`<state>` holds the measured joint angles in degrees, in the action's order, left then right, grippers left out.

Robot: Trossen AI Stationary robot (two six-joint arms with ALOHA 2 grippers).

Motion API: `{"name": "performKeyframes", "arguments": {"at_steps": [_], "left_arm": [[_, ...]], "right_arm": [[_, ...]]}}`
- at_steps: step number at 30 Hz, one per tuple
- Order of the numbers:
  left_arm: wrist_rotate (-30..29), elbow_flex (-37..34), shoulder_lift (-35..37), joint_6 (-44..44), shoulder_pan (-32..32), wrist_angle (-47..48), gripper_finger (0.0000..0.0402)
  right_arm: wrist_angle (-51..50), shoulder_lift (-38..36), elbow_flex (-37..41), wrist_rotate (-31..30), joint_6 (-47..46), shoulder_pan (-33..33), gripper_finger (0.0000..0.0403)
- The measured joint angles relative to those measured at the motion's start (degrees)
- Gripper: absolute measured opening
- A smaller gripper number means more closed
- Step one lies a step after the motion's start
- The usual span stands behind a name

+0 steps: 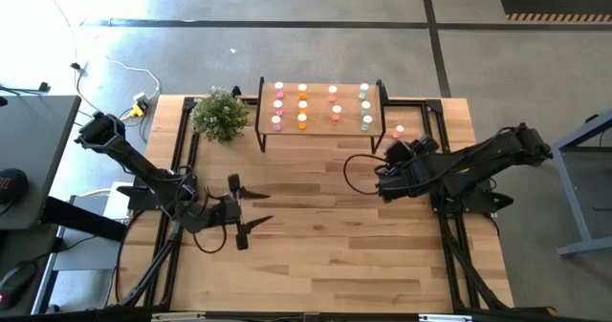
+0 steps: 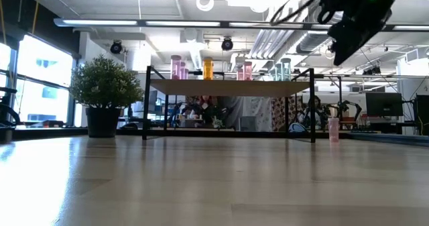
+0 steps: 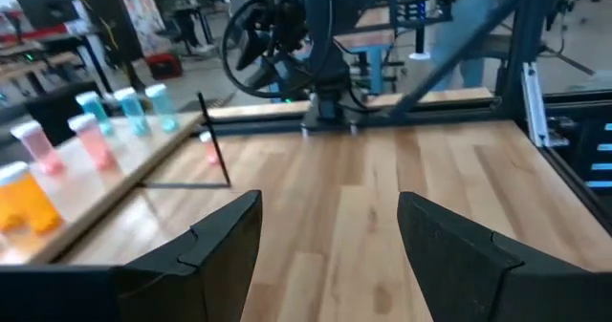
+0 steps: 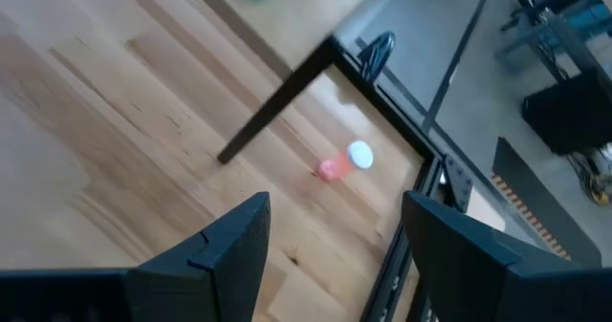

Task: Pick and place medicine bottles onto shelf by color
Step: Put the red pill bottle aligned with the other red pill bottles on the shelf

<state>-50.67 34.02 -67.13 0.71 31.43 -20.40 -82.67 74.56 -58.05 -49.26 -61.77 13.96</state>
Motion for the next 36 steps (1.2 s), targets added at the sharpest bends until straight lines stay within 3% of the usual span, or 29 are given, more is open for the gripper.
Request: {"name": "performKeyframes", "arguments": {"at_steps": [9,14,26,36], "left_arm": [[2.3,0.0,0.0,5.8,0.5,4.2,0.0234],[2.5,0.0,0.0,6.2,1.6,4.2,0.0234],[-0.5,0.0,0.2,0.9,2.8,4.7,0.0234],[-1.0,0.0,4.5,0.2,2.7,7.1,0.0234]], "right_arm": [[0.6,0.0,4.3,1.5,-5.5,-0.5,0.0229],[1.1,-0.1,4.5,1.9,-4.7,-4.6,0.0229],[11.1,-2.0,4.6,6.1,19.3,-21.8,0.0229],[10.3,-14.1,4.6,6.2,24.5,-27.6,0.0229]]}}
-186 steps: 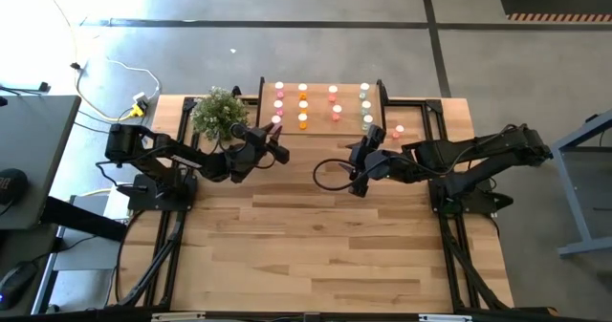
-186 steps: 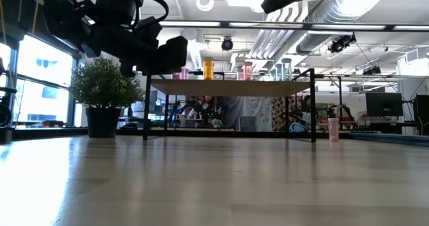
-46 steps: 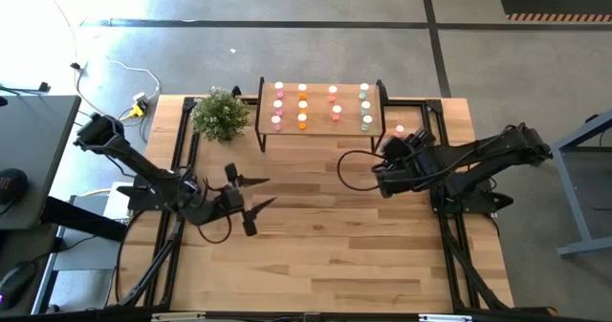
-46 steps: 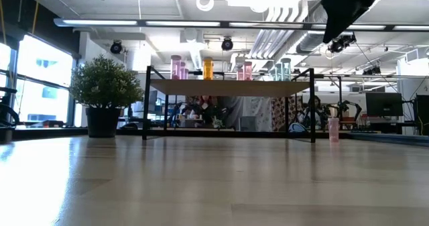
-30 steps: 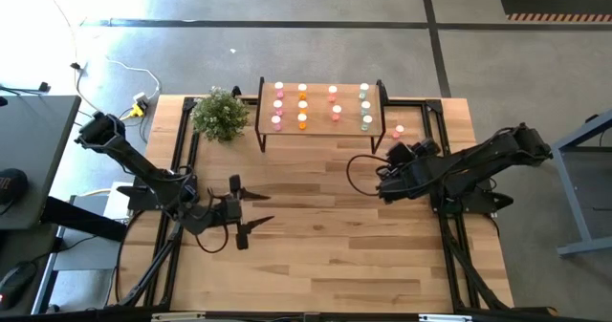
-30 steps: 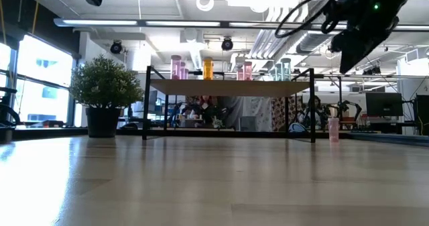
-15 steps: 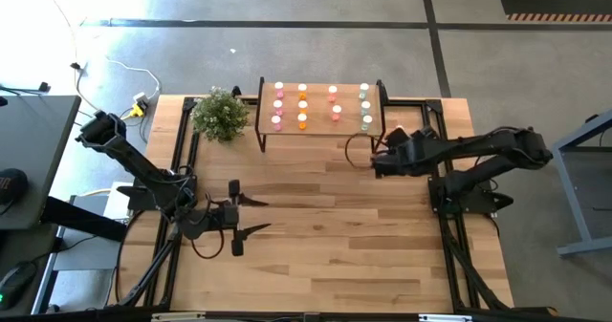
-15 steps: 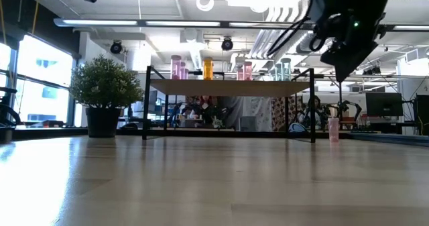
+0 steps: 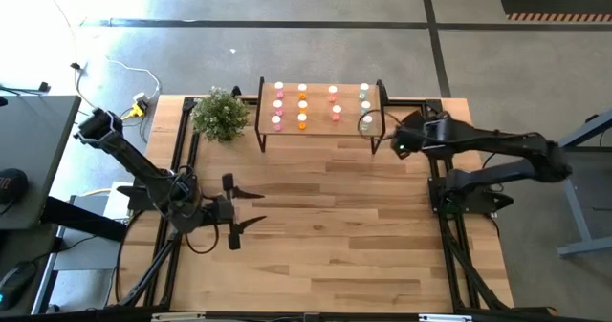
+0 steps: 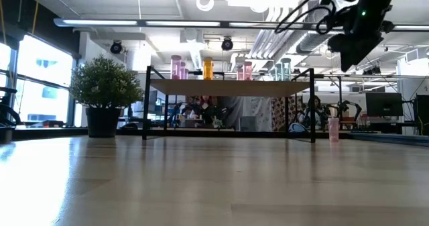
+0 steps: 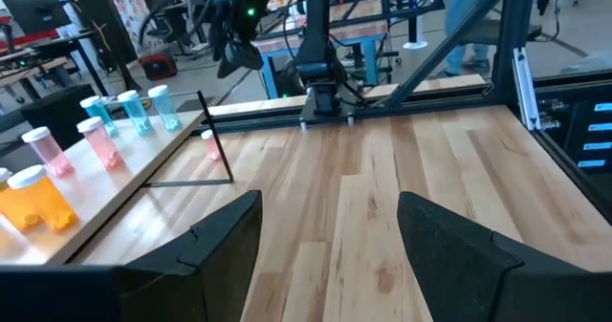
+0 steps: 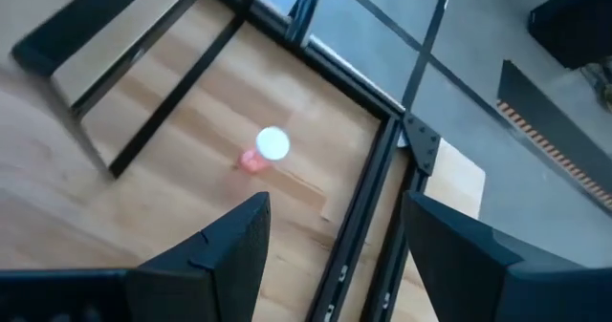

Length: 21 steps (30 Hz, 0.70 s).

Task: Pick and place medicine bottles onto shelf by color
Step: Put the red pill bottle aligned with the other red pill bottles on the shelf

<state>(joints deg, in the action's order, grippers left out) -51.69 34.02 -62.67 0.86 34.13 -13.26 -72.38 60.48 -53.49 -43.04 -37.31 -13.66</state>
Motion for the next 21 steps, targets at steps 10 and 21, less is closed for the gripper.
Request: {"name": "performKeyframes", "arguments": {"at_steps": [10,21], "left_arm": [[0.1,0.0,0.6,2.0,0.0,0.0,0.0234],[0.1,0.0,0.9,0.5,0.0,-0.2,0.0234]], "right_arm": [[4.6,-9.0,0.0,3.3,8.3,-5.1,0.0229],[12.9,-10.9,0.0,10.5,22.2,-19.0,0.0229]]}}
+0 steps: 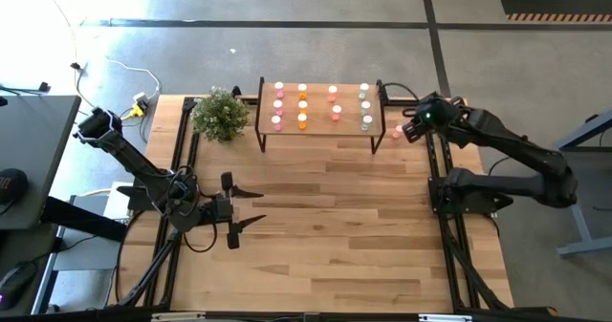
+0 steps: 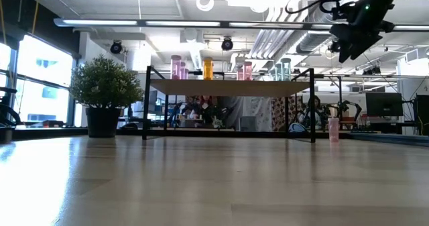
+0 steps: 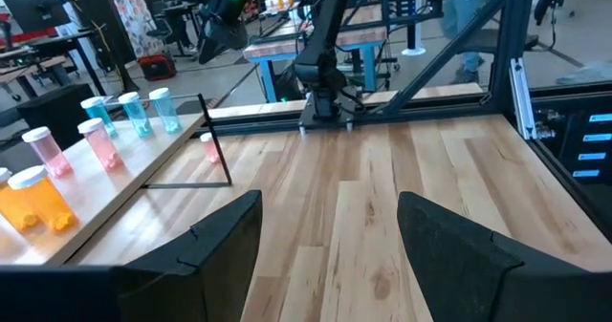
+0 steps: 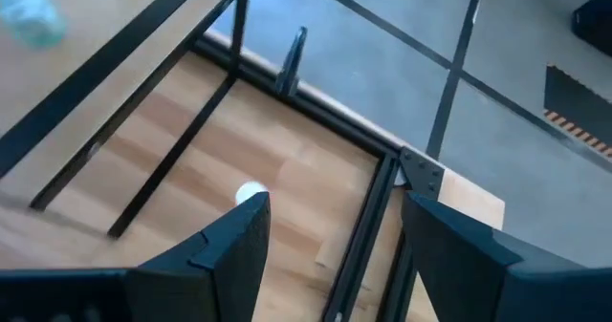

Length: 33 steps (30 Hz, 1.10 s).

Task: Pick and place medicine bottles onto shelf by color
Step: Put the red pill bottle aligned with the other red pill bottles on the shelf

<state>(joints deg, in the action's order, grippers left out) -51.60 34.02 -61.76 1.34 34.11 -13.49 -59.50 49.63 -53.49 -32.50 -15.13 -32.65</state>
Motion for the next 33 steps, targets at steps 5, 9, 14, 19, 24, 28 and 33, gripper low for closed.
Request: {"name": "performKeyframes", "arguments": {"at_steps": [5,9,14,19,24,28,33], "left_arm": [[0.0,0.0,0.0,-0.5,0.0,0.0,0.0234],[0.0,0.0,0.0,-0.5,0.0,0.0,0.0234],[0.7,0.0,0.0,-0.3,0.0,0.1,0.0234],[2.1,0.0,0.0,0.0,0.0,0.1,0.0234],[2.1,0.0,0.0,0.0,0.0,0.2,0.0234],[2.1,0.0,0.0,0.0,0.0,0.2,0.0234],[2.1,0.0,0.0,0.0,0.0,0.2,0.0234]], "right_arm": [[5.3,0.0,0.0,5.2,4.2,-7.1,0.0229],[8.4,0.5,0.0,11.9,5.6,-12.1,0.0229],[6.9,1.4,0.0,15.0,5.8,-16.1,0.0229],[5.0,2.1,0.0,17.5,6.6,-18.8,0.0229],[4.0,2.1,0.0,19.2,5.2,-18.8,0.0229],[5.4,2.0,3.1,20.1,4.4,-18.8,0.0229],[9.5,1.4,12.0,16.7,2.8,-18.8,0.0229]]}}
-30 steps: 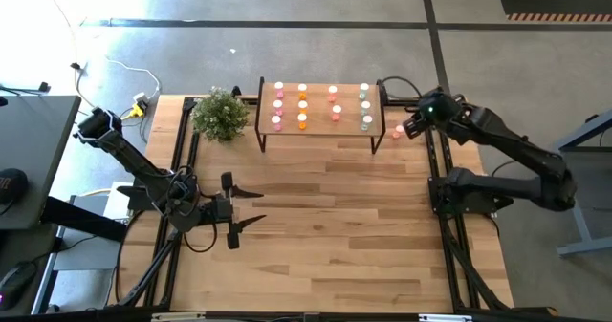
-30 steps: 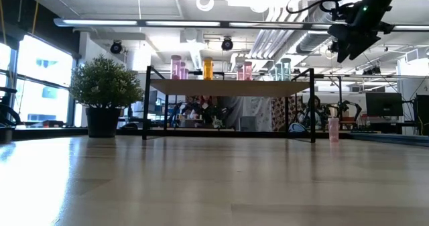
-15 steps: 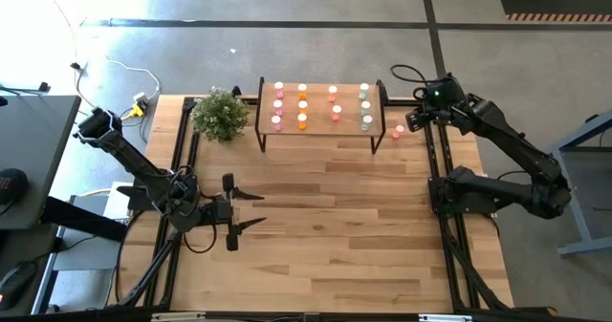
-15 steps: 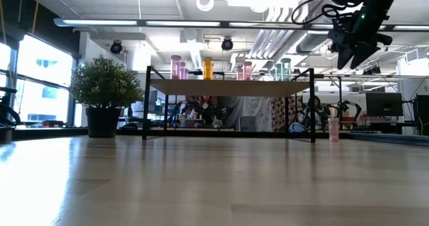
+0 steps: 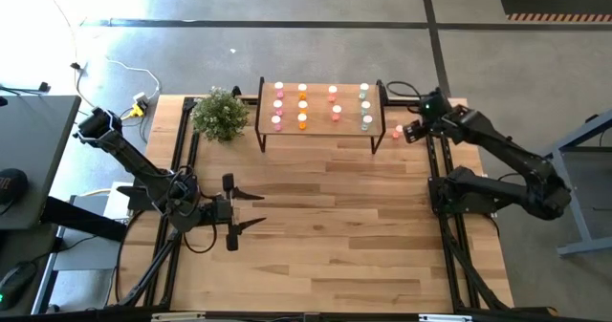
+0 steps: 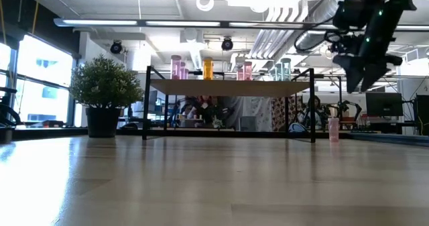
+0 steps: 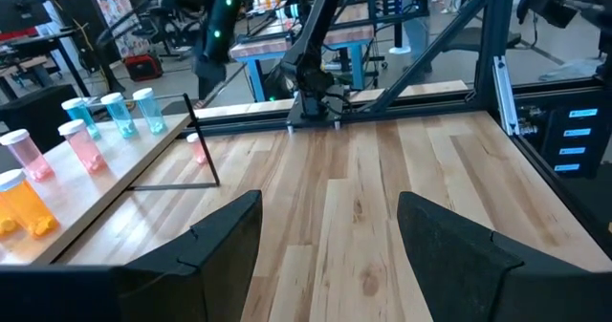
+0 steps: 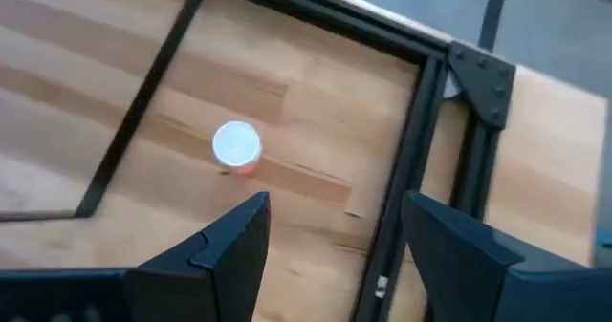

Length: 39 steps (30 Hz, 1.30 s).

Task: Pick and place medicine bottles onto shelf by color
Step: Put the red pill bottle aligned with the other red pill bottles on the shelf

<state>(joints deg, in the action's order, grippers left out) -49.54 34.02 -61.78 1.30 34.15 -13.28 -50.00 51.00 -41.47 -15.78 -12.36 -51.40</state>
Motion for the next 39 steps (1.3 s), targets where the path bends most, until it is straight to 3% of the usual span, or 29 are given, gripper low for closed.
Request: {"name": "performKeyframes", "arguments": {"at_steps": [6,18,29,39], "left_arm": [[0.0,0.0,0.0,0.0,0.0,0.0,0.0234],[1.2,0.0,0.0,0.0,0.0,0.2,0.0234],[2.7,0.0,0.0,-0.9,0.0,0.2,0.0234],[4.4,0.0,0.0,-0.9,0.0,0.2,0.0234]], "right_arm": [[3.9,-0.2,-0.5,4.4,-2.5,-0.3,0.0229],[5.4,-0.2,-0.1,4.0,-18.3,0.2,0.0229],[17.2,-0.2,8.8,5.8,-29.2,-2.1,0.0229],[25.7,-0.2,15.8,5.3,-30.0,-0.3,0.0229]]}}
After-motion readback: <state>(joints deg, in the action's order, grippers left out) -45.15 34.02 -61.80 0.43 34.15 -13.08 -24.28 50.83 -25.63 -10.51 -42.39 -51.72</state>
